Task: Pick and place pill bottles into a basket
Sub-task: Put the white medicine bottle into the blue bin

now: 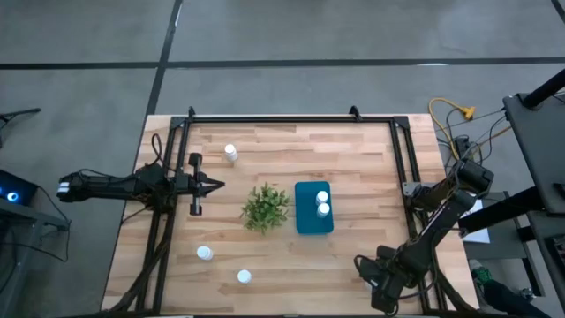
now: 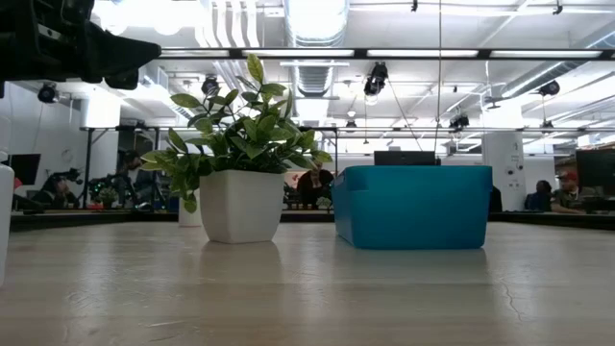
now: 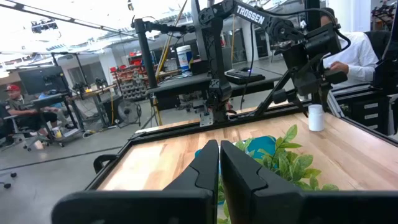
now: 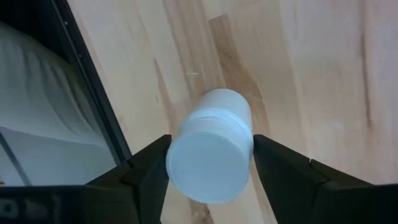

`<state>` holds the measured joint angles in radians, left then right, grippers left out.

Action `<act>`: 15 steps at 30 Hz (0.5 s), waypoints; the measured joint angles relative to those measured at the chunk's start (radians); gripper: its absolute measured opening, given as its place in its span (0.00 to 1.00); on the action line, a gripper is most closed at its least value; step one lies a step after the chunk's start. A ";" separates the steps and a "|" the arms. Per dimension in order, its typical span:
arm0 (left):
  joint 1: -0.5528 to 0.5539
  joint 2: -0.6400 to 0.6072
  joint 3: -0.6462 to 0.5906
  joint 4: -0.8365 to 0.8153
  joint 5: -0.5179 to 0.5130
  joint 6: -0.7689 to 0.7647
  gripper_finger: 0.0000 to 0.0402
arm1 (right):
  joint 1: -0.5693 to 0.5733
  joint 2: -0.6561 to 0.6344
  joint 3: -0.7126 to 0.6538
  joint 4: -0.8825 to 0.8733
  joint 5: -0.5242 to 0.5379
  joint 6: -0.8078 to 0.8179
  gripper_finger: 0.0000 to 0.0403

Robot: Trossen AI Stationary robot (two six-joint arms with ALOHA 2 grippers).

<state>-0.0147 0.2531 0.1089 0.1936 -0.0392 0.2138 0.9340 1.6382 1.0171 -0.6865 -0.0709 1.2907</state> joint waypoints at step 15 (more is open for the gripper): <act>0.000 0.000 0.000 0.000 0.000 0.000 0.00 | -0.004 -0.002 0.001 0.023 0.017 -0.049 0.40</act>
<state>-0.0145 0.2530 0.1089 0.1936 -0.0394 0.2138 0.9300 1.6367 1.0181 -0.6637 -0.0535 1.2417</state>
